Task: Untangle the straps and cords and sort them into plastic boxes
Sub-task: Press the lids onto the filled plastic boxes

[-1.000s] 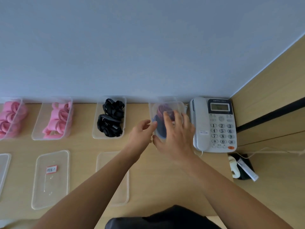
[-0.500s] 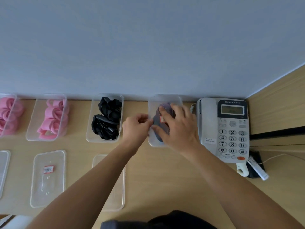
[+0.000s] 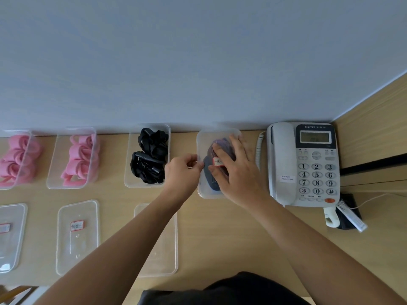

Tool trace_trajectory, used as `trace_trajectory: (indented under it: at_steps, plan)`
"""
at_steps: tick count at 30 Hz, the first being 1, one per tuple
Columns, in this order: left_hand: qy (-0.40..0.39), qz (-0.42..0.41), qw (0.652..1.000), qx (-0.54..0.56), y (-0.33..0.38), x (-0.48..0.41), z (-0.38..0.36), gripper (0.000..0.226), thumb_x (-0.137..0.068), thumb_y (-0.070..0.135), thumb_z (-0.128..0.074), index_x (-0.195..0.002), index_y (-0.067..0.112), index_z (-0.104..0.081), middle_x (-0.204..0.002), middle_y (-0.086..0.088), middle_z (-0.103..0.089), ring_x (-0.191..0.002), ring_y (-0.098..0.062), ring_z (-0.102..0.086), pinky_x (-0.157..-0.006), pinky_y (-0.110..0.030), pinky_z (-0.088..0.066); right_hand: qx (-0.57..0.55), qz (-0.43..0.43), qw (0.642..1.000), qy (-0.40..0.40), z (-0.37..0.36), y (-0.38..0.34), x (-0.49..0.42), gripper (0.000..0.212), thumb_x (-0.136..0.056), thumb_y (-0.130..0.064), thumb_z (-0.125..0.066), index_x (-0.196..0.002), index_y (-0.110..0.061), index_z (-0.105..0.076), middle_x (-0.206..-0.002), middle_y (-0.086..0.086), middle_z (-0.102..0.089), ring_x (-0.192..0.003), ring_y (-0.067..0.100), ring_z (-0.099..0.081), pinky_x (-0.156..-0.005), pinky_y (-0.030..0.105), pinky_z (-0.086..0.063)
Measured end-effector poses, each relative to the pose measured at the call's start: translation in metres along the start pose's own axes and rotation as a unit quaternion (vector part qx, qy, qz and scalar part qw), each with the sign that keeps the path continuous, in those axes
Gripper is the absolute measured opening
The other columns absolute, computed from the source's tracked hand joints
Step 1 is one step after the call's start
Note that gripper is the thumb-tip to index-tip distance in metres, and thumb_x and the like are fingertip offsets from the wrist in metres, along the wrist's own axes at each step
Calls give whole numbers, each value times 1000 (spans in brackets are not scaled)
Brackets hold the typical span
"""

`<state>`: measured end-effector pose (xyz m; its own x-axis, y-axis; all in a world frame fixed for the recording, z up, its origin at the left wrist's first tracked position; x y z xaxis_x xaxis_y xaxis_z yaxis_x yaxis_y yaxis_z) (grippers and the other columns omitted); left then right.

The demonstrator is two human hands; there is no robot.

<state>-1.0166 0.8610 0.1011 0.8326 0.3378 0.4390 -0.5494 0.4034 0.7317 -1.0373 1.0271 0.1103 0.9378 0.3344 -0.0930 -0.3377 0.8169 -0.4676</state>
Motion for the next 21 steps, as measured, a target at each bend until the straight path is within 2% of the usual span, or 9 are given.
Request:
trace_trajectory:
  at_steps: [3,6,10,14,16,17,19,20,21]
  plan:
    - [-13,-7,1000,-20,3,1,1,29,-97,18,-65,-76,38,-71,-78,-3,-76,-83,-30,-72,-82,-51,-62,33,-1,999,-19,-1,-4,1,52,-101,-42,-51,-147,-17,-49,-161,22,-26,-152,38,-13,-123,45,-20]
    - [-27,-14,999,-45,7,-1,1,24,-97,16,-62,-82,29,-75,-79,-6,-76,-82,-30,-73,-81,-51,-61,64,3,997,-46,-4,-6,0,55,-103,-44,-43,-151,-18,-42,-163,22,-20,-153,38,-8,-123,44,-15]
    - [-34,-16,998,-41,7,-3,3,18,-95,13,-65,-83,21,-76,-80,-8,-76,-83,-31,-73,-83,-49,-62,99,3,993,-64,-8,-6,0,56,-104,-46,-37,-153,-19,-37,-163,23,-18,-153,39,-8,-124,49,-17]
    - [-28,-11,998,-46,6,-8,1,10,-92,10,-70,-90,20,-72,-84,-3,-74,-88,-25,-72,-83,-38,-59,115,-16,990,-76,-10,-3,0,56,-103,-49,-30,-153,-24,-35,-165,18,-17,-153,37,-9,-119,53,-24]
    - [-18,-22,997,-73,9,-10,-1,20,-90,9,-69,-109,16,-70,-87,1,-69,-91,-23,-68,-75,-27,-52,137,-34,987,-82,-10,-2,0,59,-101,-54,-24,-153,-28,-34,-165,14,-16,-153,34,-11,-116,53,-26]
    - [-12,-43,995,-89,11,-11,-3,38,-90,8,-68,-126,17,-64,-94,1,-68,-93,-22,-65,-75,-26,-48,151,-42,984,-84,-10,-2,-1,60,-101,-55,-22,-153,-29,-33,-165,13,-17,-153,32,-12,-114,53,-27]
    - [-22,-125,983,-133,20,-7,-9,71,-91,5,-64,-154,24,-38,-135,-4,-58,-113,-24,-58,-88,-30,-46,166,-48,981,-84,-9,-3,-2,60,-100,-56,-22,-153,-29,-33,-164,13,-20,-152,32,-18,-111,54,-29]
    - [-42,-175,971,-159,24,-4,-14,77,-93,4,-59,-161,24,-27,-158,-6,-41,-134,-22,-47,-99,-33,-44,167,-47,981,-83,-8,-3,-3,60,-100,-55,-23,-152,-29,-35,-163,14,-23,-151,32,-21,-109,54,-31]
    - [-66,-218,957,-180,26,0,-20,76,-97,5,-53,-164,20,-21,-170,-5,-23,-151,-20,-29,-112,-36,-39,167,-45,982,-82,-7,-4,-4,59,-100,-54,-24,-152,-28,-36,-162,14,-26,-150,33,-24,-107,54,-32]
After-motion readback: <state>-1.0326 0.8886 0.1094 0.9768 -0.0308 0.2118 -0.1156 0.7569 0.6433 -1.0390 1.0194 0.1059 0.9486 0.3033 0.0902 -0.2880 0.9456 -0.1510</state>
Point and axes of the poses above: each hand's wrist, its own x-axis away from the middle knuckle, its own z-axis out of the back of the hand, y = z × x, the point moved 7 cm from there along -x, towards the middle knuckle
